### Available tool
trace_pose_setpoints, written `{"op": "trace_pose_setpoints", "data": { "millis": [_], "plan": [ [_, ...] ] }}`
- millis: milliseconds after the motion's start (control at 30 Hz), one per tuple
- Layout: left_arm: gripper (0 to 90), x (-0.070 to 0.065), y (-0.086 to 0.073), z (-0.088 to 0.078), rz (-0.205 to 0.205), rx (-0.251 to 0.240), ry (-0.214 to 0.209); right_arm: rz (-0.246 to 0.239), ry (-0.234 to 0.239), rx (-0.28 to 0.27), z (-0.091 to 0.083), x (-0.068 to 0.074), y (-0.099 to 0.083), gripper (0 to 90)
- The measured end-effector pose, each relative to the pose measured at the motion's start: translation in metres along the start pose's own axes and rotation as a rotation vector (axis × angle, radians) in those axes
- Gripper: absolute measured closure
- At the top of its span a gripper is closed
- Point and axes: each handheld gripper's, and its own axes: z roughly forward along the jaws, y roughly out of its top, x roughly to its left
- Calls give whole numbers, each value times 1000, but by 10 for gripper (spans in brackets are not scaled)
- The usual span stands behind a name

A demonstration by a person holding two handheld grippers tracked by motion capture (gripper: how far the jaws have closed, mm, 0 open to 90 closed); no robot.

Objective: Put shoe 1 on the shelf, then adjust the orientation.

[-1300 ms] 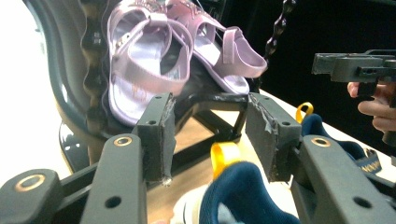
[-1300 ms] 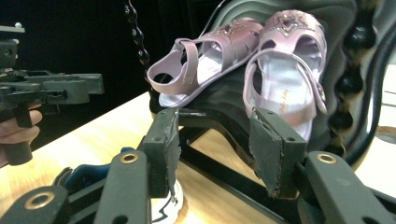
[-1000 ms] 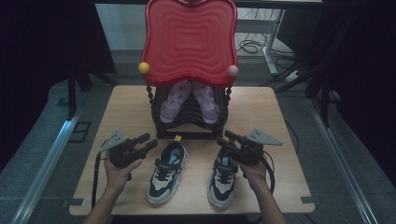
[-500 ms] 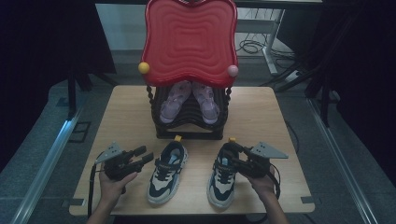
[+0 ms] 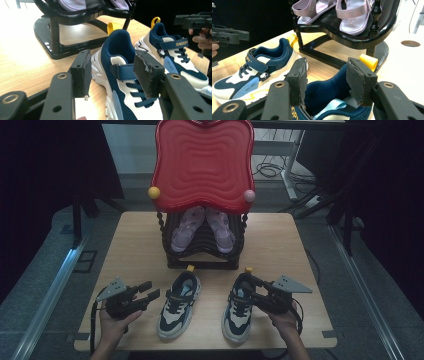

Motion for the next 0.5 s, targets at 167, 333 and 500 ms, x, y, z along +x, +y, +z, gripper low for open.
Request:
{"op": "trace_pose_setpoints", "data": {
  "millis": [167,333,500],
  "plan": [
    [534,-9,4,1,10,9,-59,20,0,-10,-3,-3,-2,511],
    [599,-12,4,2,13,11,-80,21,-7,-20,-6,-3,-1,511],
    [714,-15,3,5,3,34,-82,15,-21,-28,-8,-3,-2,514]
  ]
}}
